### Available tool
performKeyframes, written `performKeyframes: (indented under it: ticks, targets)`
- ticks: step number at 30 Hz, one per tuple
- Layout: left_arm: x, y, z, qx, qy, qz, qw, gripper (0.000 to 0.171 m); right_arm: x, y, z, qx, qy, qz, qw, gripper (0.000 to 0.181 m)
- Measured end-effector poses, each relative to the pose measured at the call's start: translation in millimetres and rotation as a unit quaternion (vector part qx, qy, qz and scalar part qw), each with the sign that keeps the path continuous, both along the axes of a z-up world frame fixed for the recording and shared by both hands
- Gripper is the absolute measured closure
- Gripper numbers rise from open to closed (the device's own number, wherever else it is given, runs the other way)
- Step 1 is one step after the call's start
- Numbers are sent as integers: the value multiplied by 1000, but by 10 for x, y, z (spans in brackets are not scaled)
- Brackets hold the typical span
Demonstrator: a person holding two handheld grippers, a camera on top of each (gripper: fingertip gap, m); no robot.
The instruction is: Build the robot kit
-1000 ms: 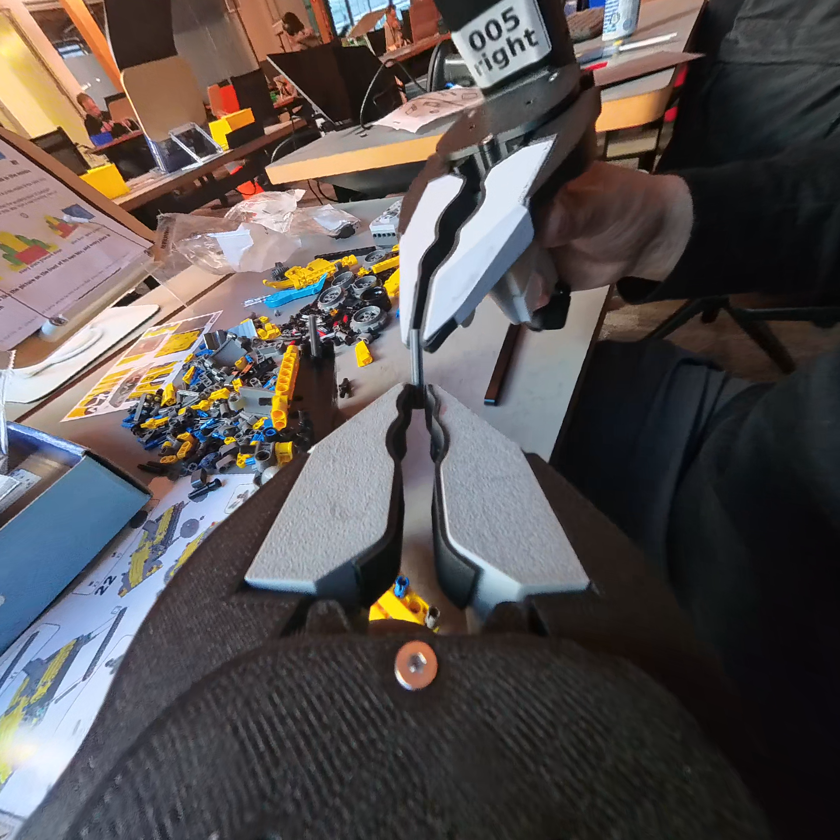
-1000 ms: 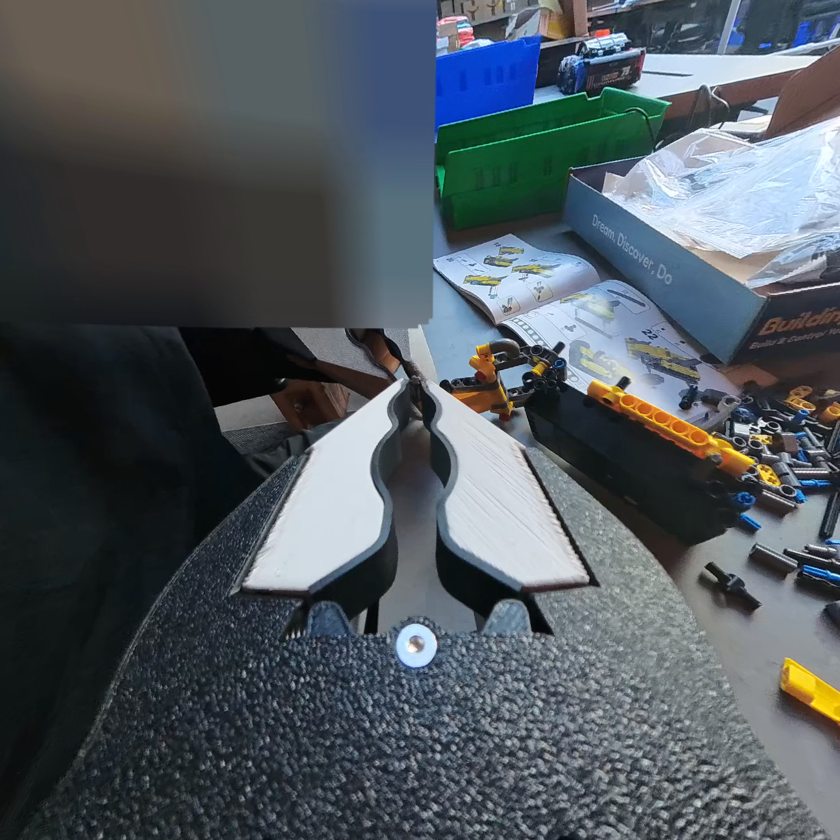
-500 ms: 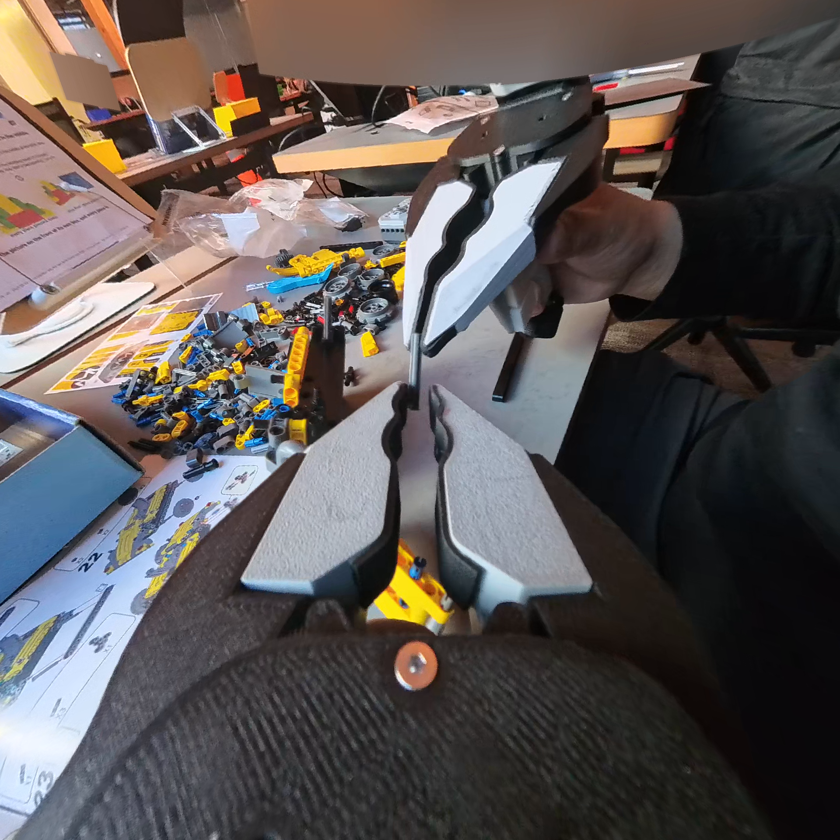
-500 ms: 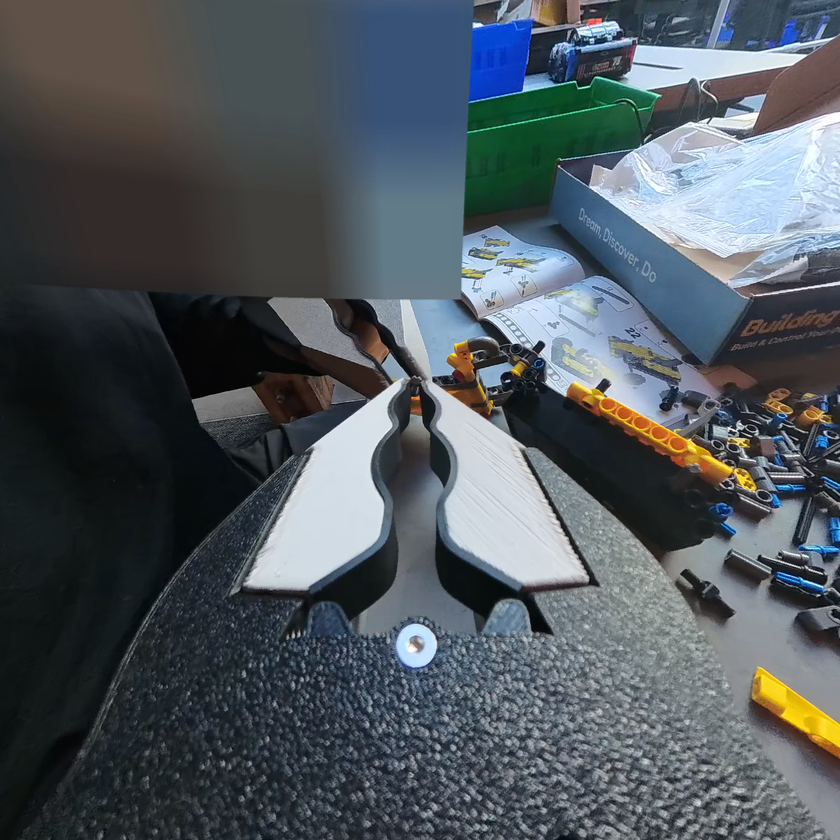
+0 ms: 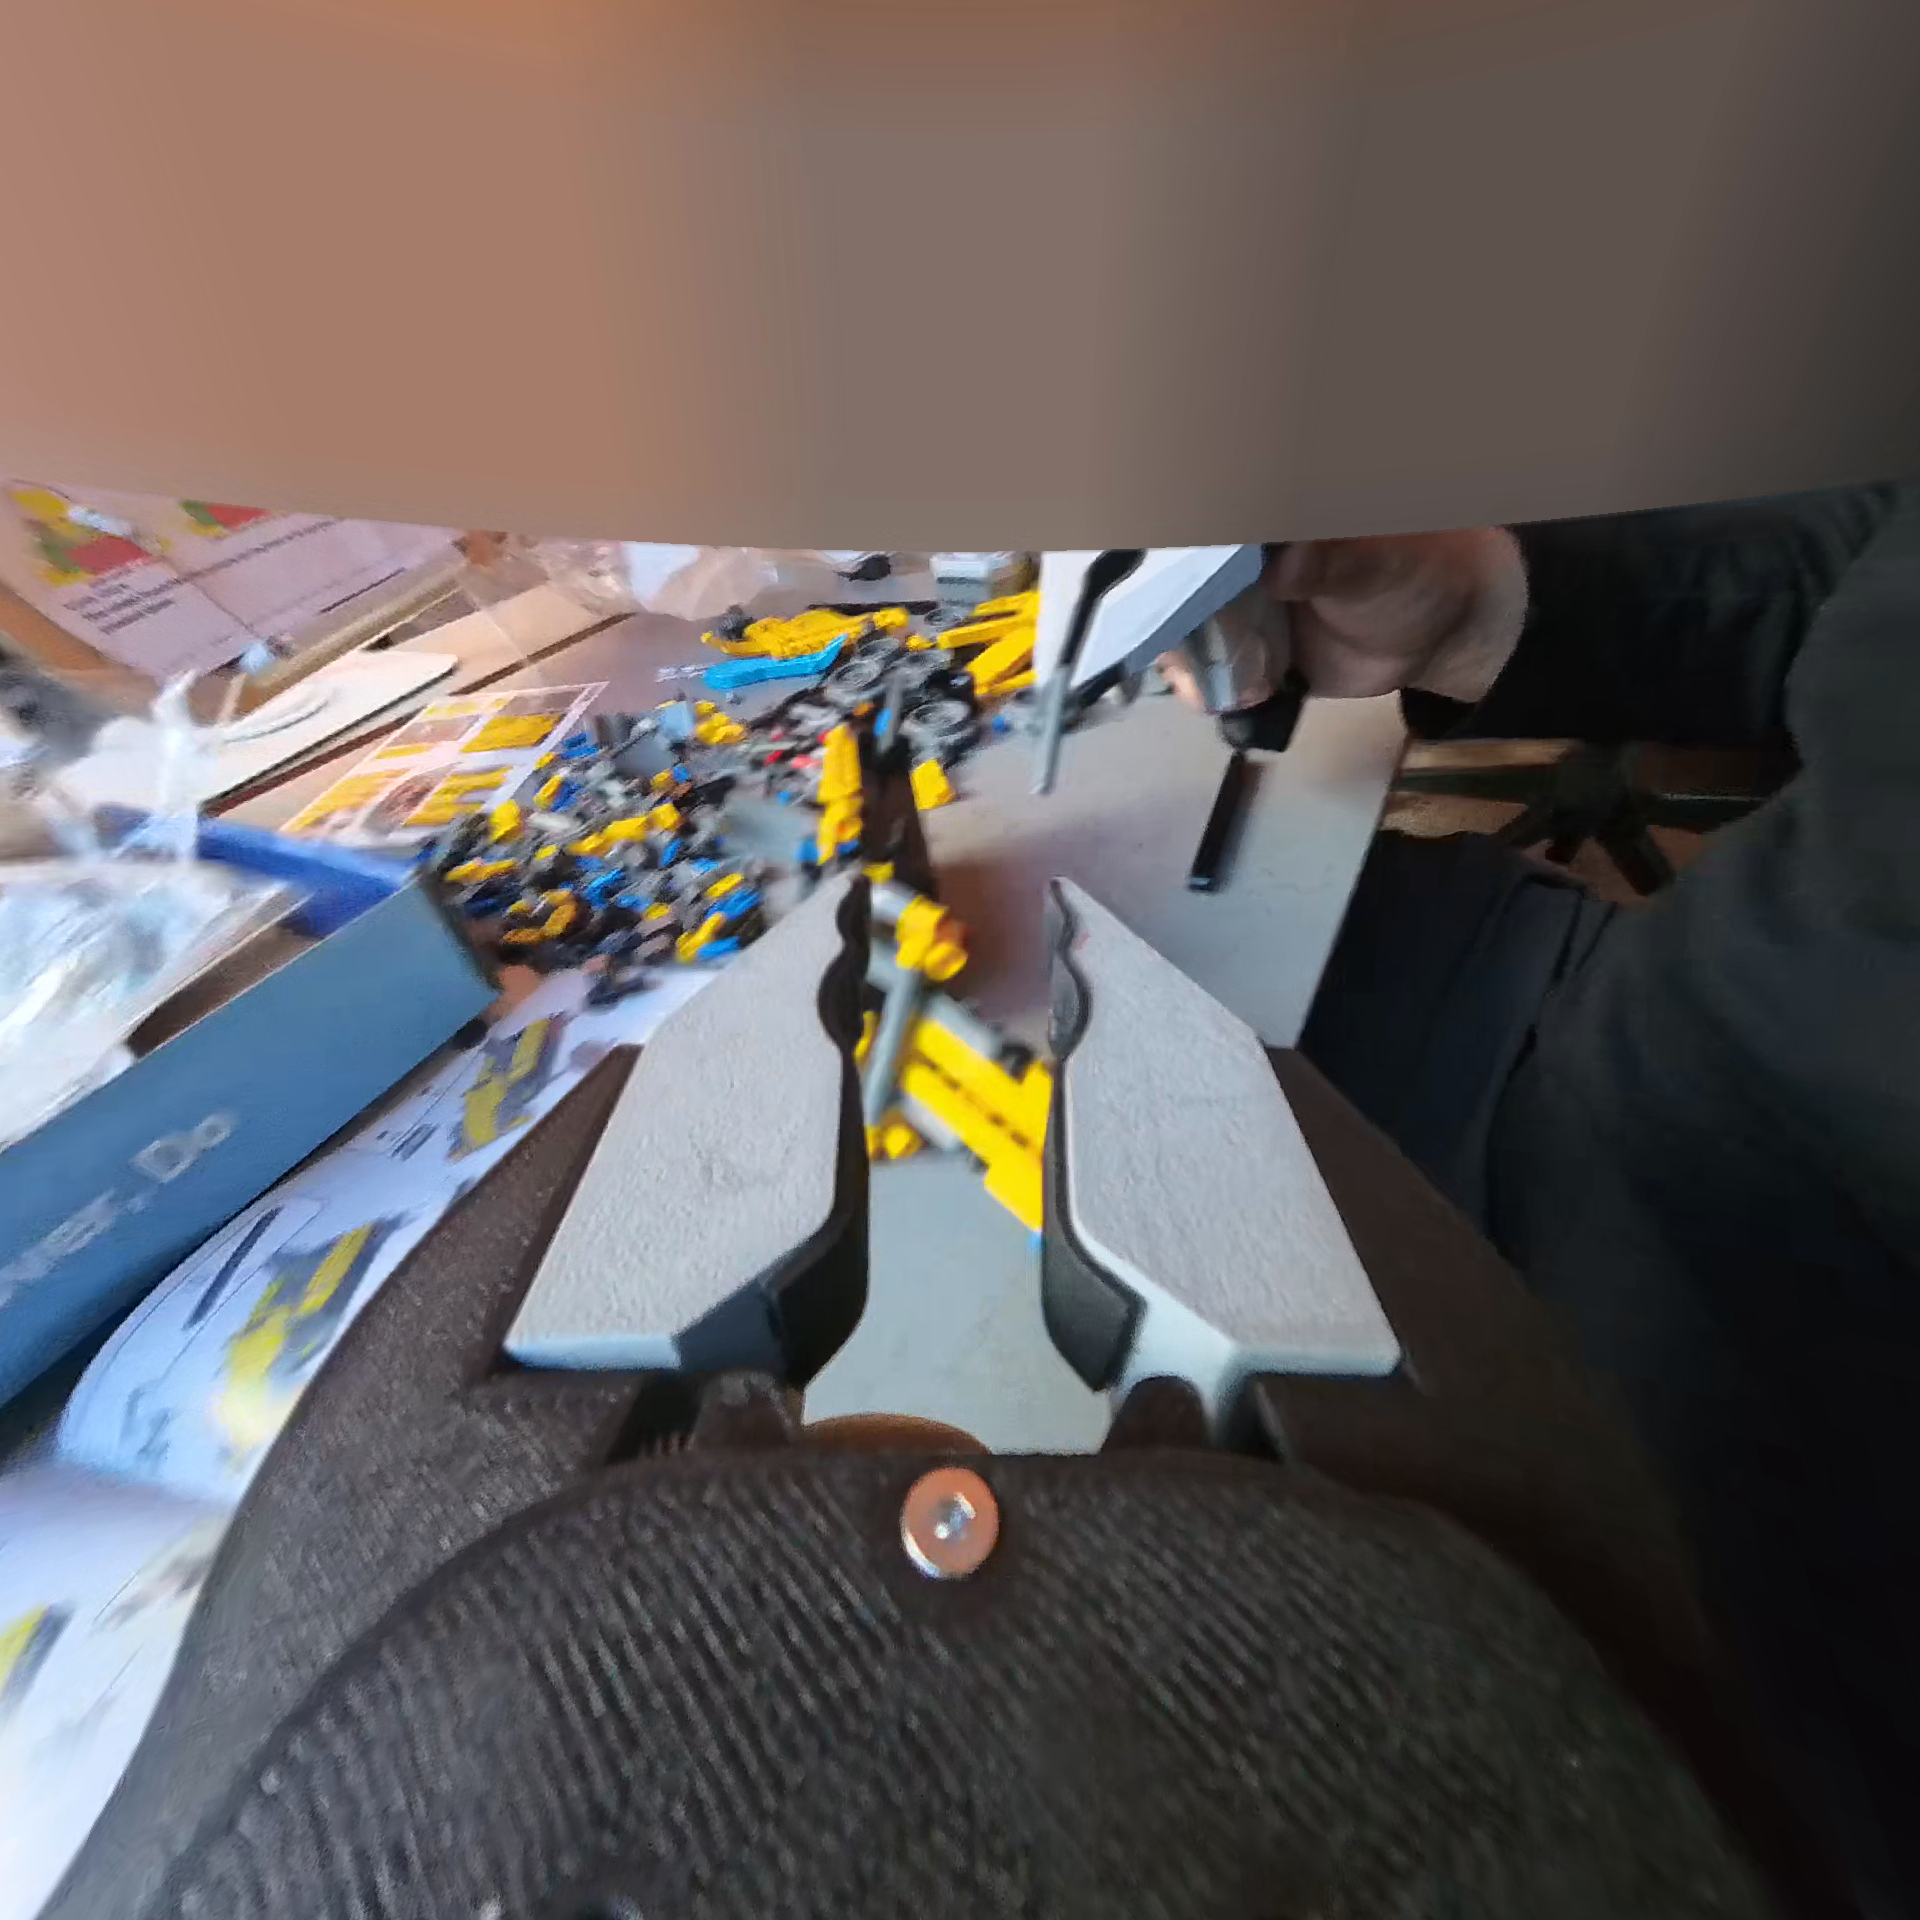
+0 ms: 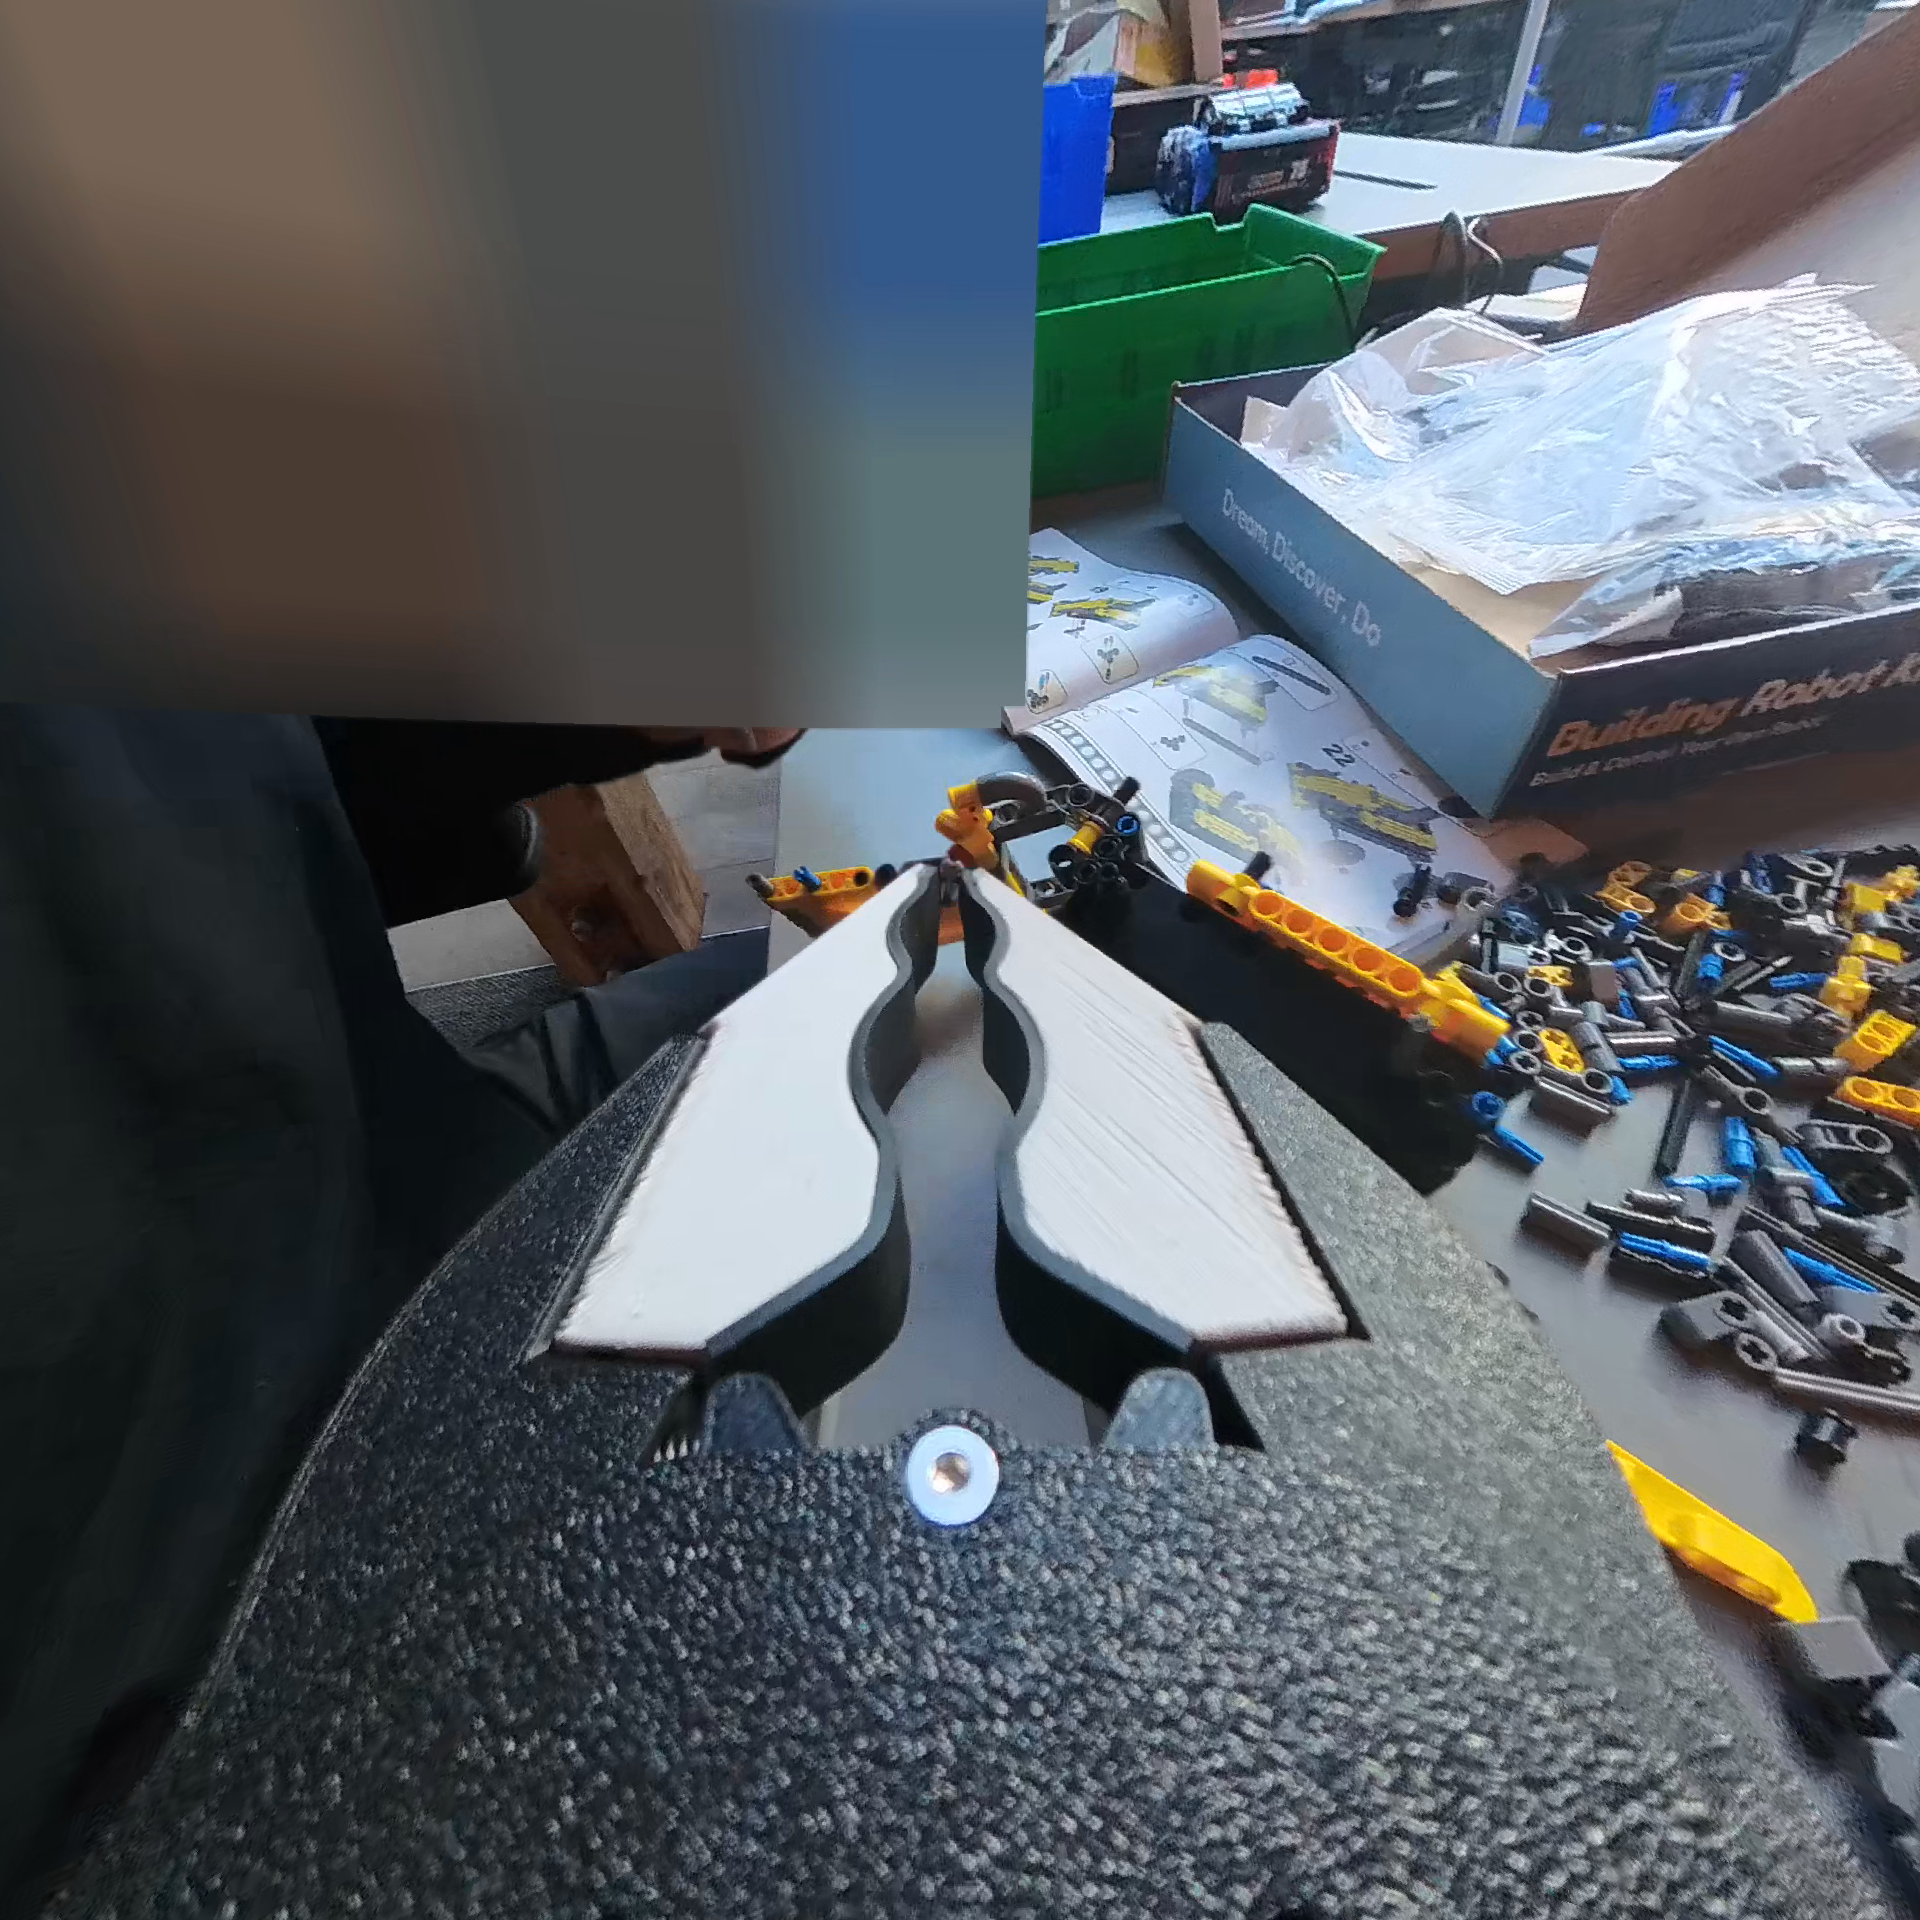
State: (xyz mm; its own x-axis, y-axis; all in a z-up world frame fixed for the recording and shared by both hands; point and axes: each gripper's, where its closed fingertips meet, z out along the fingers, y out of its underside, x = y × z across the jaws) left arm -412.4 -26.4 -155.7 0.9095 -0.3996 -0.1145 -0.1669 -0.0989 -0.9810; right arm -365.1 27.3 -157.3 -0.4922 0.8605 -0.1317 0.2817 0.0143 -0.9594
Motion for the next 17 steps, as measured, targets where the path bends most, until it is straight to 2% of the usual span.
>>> performKeyframes:
  ticks: [3,6,10,15,17]
  targets:
    - [-470,-56,-149,-19,5,58,998,130,-62,53,-3,-3,2,-5,1000,178]
    - [-743,-105,-199,-15,-5,77,997,127,-148,83,3,9,11,-5,1000,178]
    - [-985,-176,-65,42,7,88,995,132,-214,64,112,21,25,25,999,178]
    - [-1127,-199,4,53,-49,66,995,126,-339,182,252,38,24,40,998,177]
    - [-1140,-212,22,63,-44,75,994,126,-400,232,292,35,23,45,998,177]
